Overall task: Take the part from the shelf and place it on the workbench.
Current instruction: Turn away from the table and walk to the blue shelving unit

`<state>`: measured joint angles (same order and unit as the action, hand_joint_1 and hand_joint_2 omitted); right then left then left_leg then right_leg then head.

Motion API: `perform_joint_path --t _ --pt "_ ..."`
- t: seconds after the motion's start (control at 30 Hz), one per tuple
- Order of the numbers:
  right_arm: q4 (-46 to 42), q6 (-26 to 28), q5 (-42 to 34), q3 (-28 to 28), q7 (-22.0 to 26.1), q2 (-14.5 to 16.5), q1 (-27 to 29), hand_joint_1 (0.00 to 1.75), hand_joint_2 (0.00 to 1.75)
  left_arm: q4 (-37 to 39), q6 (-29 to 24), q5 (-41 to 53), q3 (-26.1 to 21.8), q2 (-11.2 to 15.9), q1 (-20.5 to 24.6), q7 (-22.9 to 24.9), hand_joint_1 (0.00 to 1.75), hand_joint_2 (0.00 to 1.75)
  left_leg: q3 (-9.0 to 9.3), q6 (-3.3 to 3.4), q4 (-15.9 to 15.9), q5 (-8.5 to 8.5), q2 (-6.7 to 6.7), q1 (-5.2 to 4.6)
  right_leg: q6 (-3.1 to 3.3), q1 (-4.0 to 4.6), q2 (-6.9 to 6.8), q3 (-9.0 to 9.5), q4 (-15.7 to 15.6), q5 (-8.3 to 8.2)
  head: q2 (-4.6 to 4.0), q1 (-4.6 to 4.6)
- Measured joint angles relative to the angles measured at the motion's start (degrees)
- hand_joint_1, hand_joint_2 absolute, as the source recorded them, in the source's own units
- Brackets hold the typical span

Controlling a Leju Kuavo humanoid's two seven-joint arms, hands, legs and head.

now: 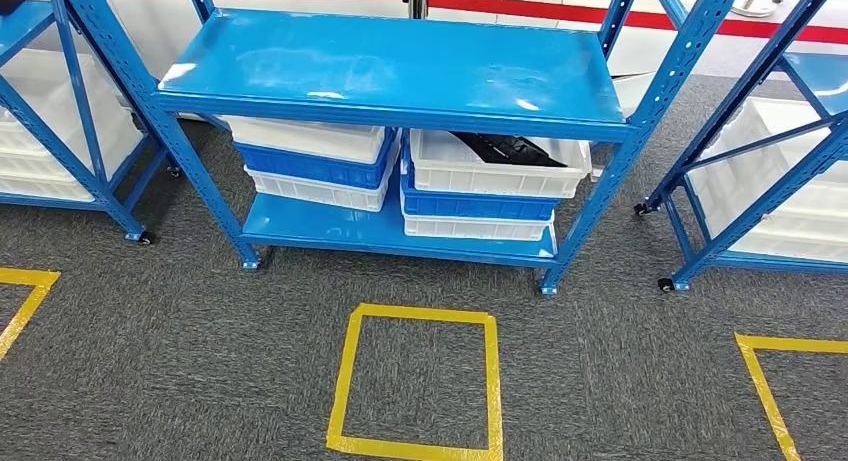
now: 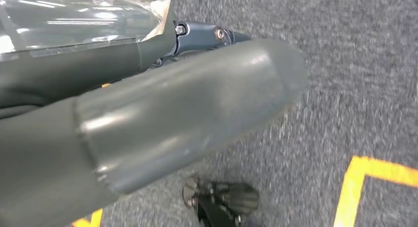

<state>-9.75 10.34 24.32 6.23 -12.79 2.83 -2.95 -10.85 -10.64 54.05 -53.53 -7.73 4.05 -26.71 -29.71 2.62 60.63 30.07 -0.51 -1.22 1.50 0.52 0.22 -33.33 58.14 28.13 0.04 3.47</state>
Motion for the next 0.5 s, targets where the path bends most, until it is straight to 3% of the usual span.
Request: perform_joint_path --t 0.07,0.17,0.2,0.23,0.27,0.3,0.33,0.4,0.5 --pt "0.0 0.01 -0.11 0.0 0.0 0.07 0.02 0.0 0.0 0.02 0.01 0.21 0.01 0.0 0.04 -0.01 0.0 0.0 -1.1 -0.66 2.93 1.92 0.03 0.32 0.5 -0.91 -0.13 1.63 -0.6 -1.25 -0.01 -0.24" --pt "0.0 0.02 -0.19 0.0 0.02 0.15 -0.23 0.0 0.0 0.02 -0.02 0.5 0.02 0.04 0.05 0.03 0.0 0.0 -6.67 -2.11 11.34 5.98 0.06 1.56 0.85 -0.99 -0.11 2.12 -0.6 -0.79 -0.02 -0.5" --pt "0.0 0.03 -0.15 0.0 0.03 0.18 -0.19 0.0 0.0 0.01 -0.06 0.54 0.02 0.1 0.01 0.08 0.0 0.0 -8.03 -2.63 12.39 6.0 0.11 2.01 0.65 -1.11 -0.01 2.31 -0.57 -0.52 -0.02 -0.52" --pt "0.01 0.04 -0.11 0.0 0.04 0.21 -0.07 0.0 0.0 0.01 -0.1 0.57 0.02 0.16 -0.01 0.13 0.0 0.0 -8.42 -3.15 11.55 4.7 0.19 2.47 0.3 -1.29 0.09 2.64 -0.55 -0.2 -0.02 -0.52" --pt "0.01 0.05 -0.07 0.0 0.04 0.25 0.06 0.0 0.0 0.01 -0.14 0.59 0.02 0.24 -0.02 0.17 0.0 0.0 -7.88 -3.67 8.91 2.27 0.28 2.95 -0.11 -1.53 0.19 3.1 -0.51 0.19 -0.02 -0.52" --pt "0.01 0.06 -0.06 0.0 0.04 0.28 0.17 0.0 0.0 0.01 -0.16 0.6 0.02 0.31 -0.03 0.2 0.0 0.0 -6.59 -4.15 5.3 -0.33 0.29 3.34 -0.57 -1.71 0.24 3.44 -0.46 0.62 -0.02 -0.51" --pt "0.01 0.09 -0.05 0.0 0.04 0.27 0.17 0.0 0.0 0.04 -0.16 0.61 0.03 0.31 -0.02 0.23 0.0 0.0 -5.56 -4.45 2.28 -1.59 0.25 3.48 -1.0 -1.8 0.3 3.83 -0.39 0.99 -0.02 -0.59" --pt "0.0 0.13 -0.05 0.0 0.04 0.28 0.01 0.0 0.0 0.05 -0.16 0.63 0.04 0.28 0.02 0.29 0.0 0.0 -4.55 -3.94 -0.46 -2.05 0.22 3.29 -1.92 -1.56 0.42 3.86 -0.33 1.54 -0.02 -0.76" --pt "-0.01 0.17 -0.04 0.0 0.04 0.37 -0.15 0.0 0.0 0.03 -0.17 0.64 0.03 0.31 -0.04 0.34 0.0 0.0 -3.92 -2.06 -0.86 -2.49 0.34 2.89 -3.15 -1.2 0.46 3.92 -0.4 2.14 -0.02 -0.61"
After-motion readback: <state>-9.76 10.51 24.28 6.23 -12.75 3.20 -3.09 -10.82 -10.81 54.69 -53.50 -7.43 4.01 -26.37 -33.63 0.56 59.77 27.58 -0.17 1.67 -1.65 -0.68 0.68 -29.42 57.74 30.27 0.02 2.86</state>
